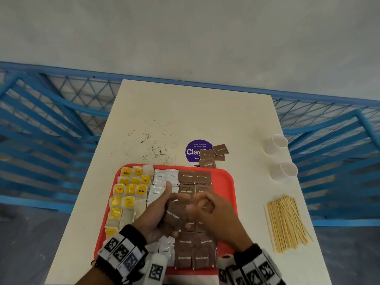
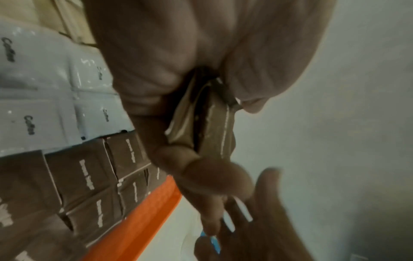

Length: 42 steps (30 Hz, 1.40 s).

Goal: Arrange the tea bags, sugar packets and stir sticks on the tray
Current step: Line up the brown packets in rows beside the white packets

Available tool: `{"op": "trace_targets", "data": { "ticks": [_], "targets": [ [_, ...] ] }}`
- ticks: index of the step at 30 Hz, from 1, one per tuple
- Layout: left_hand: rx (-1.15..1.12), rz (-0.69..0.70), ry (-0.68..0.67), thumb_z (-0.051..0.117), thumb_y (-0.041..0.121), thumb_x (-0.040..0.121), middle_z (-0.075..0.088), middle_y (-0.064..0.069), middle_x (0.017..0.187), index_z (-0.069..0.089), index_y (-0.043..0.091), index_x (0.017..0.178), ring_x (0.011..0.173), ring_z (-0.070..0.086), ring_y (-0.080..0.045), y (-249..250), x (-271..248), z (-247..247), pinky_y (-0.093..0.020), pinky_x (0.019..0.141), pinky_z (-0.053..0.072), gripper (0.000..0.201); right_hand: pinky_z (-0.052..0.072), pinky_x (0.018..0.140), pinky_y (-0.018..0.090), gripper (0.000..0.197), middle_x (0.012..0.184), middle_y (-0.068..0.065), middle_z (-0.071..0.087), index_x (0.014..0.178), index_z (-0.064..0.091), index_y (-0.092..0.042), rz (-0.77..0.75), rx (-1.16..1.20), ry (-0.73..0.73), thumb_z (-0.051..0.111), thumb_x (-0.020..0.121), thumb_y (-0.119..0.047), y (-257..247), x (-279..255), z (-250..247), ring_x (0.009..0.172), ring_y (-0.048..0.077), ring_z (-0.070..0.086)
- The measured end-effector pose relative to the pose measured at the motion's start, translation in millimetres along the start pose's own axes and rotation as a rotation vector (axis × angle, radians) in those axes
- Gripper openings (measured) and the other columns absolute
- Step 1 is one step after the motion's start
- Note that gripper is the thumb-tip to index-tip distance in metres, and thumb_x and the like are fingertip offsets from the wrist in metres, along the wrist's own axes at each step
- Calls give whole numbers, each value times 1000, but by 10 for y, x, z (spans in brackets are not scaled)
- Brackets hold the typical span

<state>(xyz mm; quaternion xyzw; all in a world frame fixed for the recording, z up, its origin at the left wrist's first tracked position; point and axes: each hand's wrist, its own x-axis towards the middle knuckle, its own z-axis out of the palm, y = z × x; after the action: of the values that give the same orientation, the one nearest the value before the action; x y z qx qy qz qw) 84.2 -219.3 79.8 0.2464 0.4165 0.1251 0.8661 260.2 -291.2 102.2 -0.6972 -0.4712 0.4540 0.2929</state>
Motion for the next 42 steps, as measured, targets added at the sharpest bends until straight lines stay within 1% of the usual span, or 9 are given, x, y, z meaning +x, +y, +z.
{"op": "trace_targets", "data": {
  "ticks": [5, 10, 13, 16, 22, 28, 32, 36, 42],
  "targets": [
    [21, -16, -93, 43, 58, 95, 71, -20, 96, 64, 16, 129, 67, 68, -27, -80, -57, 185, -36, 53, 59, 58, 42, 97, 25, 61, 117, -20, 58, 121, 55, -41, -153, -331, 95, 73, 65, -56, -65, -184, 302, 110, 3, 49],
    [29, 17, -119, 44, 42, 101, 59, -30, 129, 61, 21, 131, 99, 62, -35, -143, -164, 170, -54, 79, 58, 40, 51, 75, 24, 47, 77, -11, 63, 105, 60, -52, -130, -278, 188, 78, 77, -18, -104, -312, 251, 78, 6, 60],
    [-5, 19, -94, 43, 45, 100, 63, -29, 125, 61, 15, 131, 96, 66, -37, -136, -201, 162, -49, 71, 61, 47, 45, 57, 12, 31, 63, -3, 61, 83, 68, -36, -47, -102, 199, 79, 77, -7, -114, -321, 215, 58, 3, 60],
    [50, 62, -95, 40, 47, 99, 69, -25, 114, 56, 15, 132, 85, 70, -36, -113, -211, 159, -44, 62, 62, 49, 49, 55, 17, 19, 65, 5, 66, 82, 69, -13, 29, 36, 143, 85, 74, -19, -81, -305, 199, 55, 4, 61],
    [185, 85, -100, 44, 52, 95, 68, -21, 94, 57, 14, 118, 78, 69, -34, -120, -261, 153, -39, 57, 60, 47, 46, 58, 20, 14, 61, -7, 65, 73, 70, -13, 14, 185, 160, 82, 79, -19, -48, -316, 202, 56, 3, 56],
    [298, 282, 3, 65, 22, 93, 69, -19, 80, 59, 7, 95, 52, 64, -22, -88, -298, 87, -23, 37, 47, 17, 50, 69, 34, 16, 75, 13, 71, 80, 70, -13, -13, 424, 179, 73, 89, -25, -41, -311, 108, 69, 17, 62],
    [347, 382, 136, 75, 30, 82, 64, -21, 76, 63, 5, 87, 49, 54, -24, -90, -269, 29, -24, 40, 48, 28, 50, 67, 36, 13, 72, 7, 70, 83, 69, -15, -69, 378, 227, 70, 91, -26, -41, -322, 209, 66, 18, 61],
    [276, 340, 187, 76, 30, 76, 61, -16, 74, 63, 6, 81, 44, 52, -16, -79, -269, -6, -21, 36, 43, 28, 51, 68, 25, 11, 72, -3, 72, 79, 72, -14, -14, 280, 193, 83, 78, -16, 71, -350, 293, 66, 6, 65],
    [228, 211, 143, 76, 27, 80, 58, -18, 75, 61, 13, 72, 47, 50, -19, -115, -212, -49, -22, 38, 43, 22, 56, 75, 35, 5, 77, 1, 76, 80, 77, -18, 43, 383, 192, 80, 81, -22, 109, -382, 240, 72, 13, 70]
  ]
}}
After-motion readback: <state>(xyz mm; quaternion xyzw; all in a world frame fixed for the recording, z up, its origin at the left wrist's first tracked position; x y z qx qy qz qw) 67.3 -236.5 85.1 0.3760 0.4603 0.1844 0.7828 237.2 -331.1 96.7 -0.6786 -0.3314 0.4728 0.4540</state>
